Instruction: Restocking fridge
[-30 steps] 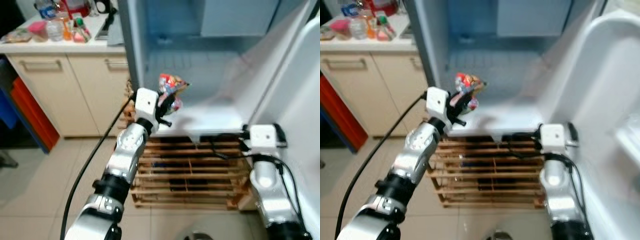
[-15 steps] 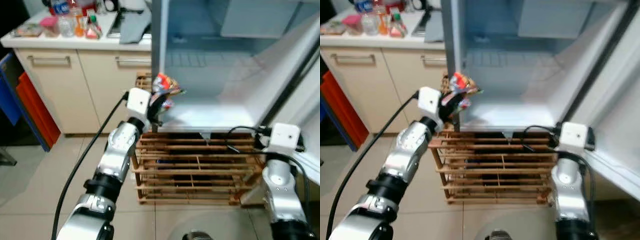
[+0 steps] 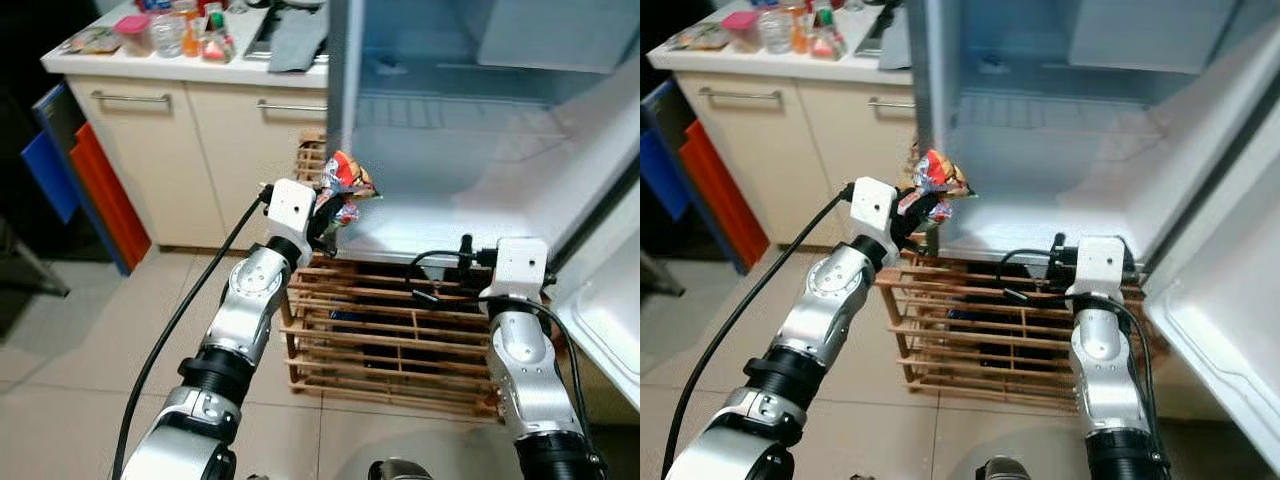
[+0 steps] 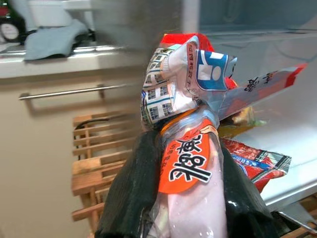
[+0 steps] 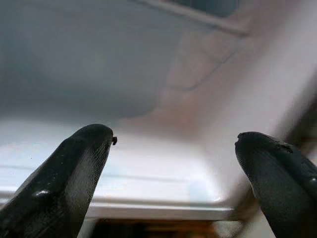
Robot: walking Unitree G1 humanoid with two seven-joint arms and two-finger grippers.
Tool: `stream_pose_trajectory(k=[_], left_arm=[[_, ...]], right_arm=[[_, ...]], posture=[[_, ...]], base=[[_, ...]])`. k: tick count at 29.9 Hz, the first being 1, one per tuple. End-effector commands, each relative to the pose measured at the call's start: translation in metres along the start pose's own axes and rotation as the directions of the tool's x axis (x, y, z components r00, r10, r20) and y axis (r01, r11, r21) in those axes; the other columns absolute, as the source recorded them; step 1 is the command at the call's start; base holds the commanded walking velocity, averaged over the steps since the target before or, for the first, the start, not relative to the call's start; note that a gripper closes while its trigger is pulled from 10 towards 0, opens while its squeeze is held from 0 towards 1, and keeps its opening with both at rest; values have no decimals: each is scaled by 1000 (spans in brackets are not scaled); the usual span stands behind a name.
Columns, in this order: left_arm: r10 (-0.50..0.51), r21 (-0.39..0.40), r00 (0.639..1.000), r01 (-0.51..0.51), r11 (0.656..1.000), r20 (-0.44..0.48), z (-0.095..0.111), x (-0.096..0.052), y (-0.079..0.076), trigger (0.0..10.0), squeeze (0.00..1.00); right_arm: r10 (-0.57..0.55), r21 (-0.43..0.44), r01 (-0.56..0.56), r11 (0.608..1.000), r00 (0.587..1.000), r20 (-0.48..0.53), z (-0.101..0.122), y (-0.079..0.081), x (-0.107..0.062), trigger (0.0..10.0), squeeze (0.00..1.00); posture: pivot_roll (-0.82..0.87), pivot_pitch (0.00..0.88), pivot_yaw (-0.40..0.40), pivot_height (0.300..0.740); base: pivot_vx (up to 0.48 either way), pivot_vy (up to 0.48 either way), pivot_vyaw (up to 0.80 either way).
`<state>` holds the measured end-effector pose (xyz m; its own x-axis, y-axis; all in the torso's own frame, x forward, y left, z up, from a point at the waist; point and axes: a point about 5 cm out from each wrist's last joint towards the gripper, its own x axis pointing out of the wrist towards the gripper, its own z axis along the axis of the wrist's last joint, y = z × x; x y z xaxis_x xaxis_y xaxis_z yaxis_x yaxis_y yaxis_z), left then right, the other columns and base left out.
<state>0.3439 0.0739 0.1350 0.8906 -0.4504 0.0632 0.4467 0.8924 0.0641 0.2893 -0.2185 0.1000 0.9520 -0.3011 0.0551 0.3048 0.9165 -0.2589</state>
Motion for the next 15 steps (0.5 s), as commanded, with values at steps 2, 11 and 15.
stream_pose_trajectory(k=[2, 11, 15], left_arm=[[12, 7, 1000, -13, 1000, 22, 7, 3, 3, 10000, 0], [10, 2, 1000, -10, 1000, 23, 7, 3, 4, 10000, 0], [6, -2, 1000, -6, 1000, 24, 7, 2, 3, 10000, 0]], right_arm=[[-132, -86, 128, 988, 990, -42, -10, -26, 1, 10000, 0], [-315, -184, 295, 938, 944, -94, -25, -66, -5, 10000, 0], [-406, -217, 373, 902, 904, -136, -35, -88, -8, 10000, 0]], posture=[[-98, 0, 28, 740], [-104, 0, 28, 740], [-114, 0, 35, 740]], base=[[0, 0, 0], [0, 0, 0], [0, 0, 0]])
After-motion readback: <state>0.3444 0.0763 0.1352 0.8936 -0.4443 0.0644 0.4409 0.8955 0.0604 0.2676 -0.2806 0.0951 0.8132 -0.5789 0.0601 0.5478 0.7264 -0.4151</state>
